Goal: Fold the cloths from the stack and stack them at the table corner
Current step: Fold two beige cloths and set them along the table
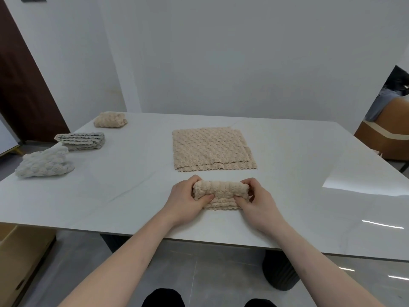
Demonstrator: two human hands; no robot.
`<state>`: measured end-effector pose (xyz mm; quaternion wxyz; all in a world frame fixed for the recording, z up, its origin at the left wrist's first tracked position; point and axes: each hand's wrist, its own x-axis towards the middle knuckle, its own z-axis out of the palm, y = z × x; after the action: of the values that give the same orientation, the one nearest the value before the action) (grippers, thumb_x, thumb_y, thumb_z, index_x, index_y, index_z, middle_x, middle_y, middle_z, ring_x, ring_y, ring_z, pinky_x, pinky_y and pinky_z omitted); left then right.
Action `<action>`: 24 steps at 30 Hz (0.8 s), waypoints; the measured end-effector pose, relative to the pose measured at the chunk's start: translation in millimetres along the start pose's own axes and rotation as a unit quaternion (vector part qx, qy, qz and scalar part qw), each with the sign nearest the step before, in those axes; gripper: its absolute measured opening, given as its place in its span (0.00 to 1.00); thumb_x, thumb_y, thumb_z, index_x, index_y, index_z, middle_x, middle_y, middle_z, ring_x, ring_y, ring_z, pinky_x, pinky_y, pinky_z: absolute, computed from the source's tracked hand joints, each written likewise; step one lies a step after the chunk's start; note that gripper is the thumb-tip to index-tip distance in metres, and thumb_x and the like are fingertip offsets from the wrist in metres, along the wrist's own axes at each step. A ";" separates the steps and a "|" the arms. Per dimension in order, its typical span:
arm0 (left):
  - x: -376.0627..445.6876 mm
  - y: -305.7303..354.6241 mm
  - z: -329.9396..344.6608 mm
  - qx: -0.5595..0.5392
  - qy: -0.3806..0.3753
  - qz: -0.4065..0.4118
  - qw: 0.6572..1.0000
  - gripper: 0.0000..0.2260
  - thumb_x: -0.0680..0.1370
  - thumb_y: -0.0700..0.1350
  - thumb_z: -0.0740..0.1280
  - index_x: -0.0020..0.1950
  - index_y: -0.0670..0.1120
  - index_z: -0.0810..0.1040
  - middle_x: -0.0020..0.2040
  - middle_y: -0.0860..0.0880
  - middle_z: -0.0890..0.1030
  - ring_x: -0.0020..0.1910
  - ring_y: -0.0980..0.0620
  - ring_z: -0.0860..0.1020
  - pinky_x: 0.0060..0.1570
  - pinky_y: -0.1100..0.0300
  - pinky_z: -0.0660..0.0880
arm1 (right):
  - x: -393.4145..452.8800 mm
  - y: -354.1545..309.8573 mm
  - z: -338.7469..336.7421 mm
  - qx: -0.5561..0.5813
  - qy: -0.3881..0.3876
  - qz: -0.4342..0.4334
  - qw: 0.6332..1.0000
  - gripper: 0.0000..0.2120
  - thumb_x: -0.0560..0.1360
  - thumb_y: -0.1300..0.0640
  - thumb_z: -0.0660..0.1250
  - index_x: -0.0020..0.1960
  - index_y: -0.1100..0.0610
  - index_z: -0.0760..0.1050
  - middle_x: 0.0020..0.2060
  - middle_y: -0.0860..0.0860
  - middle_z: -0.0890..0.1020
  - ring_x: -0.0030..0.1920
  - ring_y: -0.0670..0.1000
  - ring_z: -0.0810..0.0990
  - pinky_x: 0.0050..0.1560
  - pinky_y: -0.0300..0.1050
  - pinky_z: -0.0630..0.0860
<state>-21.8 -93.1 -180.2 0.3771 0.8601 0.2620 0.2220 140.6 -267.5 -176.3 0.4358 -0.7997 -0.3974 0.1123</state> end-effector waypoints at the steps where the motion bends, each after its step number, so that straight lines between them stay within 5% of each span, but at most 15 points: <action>1: -1.3 1.9 -0.2 -0.012 -0.008 0.000 1.000 0.12 0.74 0.60 0.72 0.48 0.56 0.74 0.42 0.55 0.83 0.43 0.54 0.81 0.49 0.45 0.79 | -0.4 -0.4 -0.6 0.009 0.006 -0.001 1.000 0.11 0.77 0.56 0.72 0.54 0.46 0.72 0.42 0.43 0.82 0.40 0.39 0.78 0.40 0.35 0.71; 7: -5.1 4.6 -0.9 -0.047 -0.016 -0.019 0.999 0.12 0.80 0.62 0.66 0.52 0.55 0.72 0.44 0.51 0.85 0.45 0.50 0.83 0.52 0.43 0.79 | -2.7 -9.0 2.7 -0.002 -0.011 -0.002 1.000 0.06 0.82 0.51 0.63 0.56 0.46 0.66 0.38 0.49 0.83 0.38 0.48 0.80 0.44 0.52 0.77; 16: -6.2 8.5 -3.0 -0.036 -0.033 -0.008 0.999 0.07 0.82 0.51 0.67 0.58 0.59 0.71 0.41 0.52 0.84 0.39 0.49 0.81 0.48 0.43 0.78 | -2.7 -8.9 -2.0 0.034 -0.021 0.016 0.999 0.12 0.79 0.53 0.68 0.55 0.44 0.65 0.38 0.39 0.85 0.32 0.49 0.78 0.40 0.51 0.75; 24: -5.5 -11.1 1.7 -0.048 -0.052 -0.037 0.997 0.11 0.81 0.50 0.68 0.61 0.59 0.73 0.50 0.58 0.81 0.54 0.49 0.78 0.52 0.53 0.77 | 1.8 8.4 5.5 0.011 -0.062 0.024 0.998 0.17 0.80 0.53 0.67 0.58 0.38 0.62 0.36 0.47 0.81 0.38 0.48 0.78 0.41 0.50 0.76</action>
<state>-28.2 -91.0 -190.7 0.4396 0.8409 0.2627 0.1748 143.4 -265.4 -185.9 0.4163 -0.7957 -0.4030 0.1764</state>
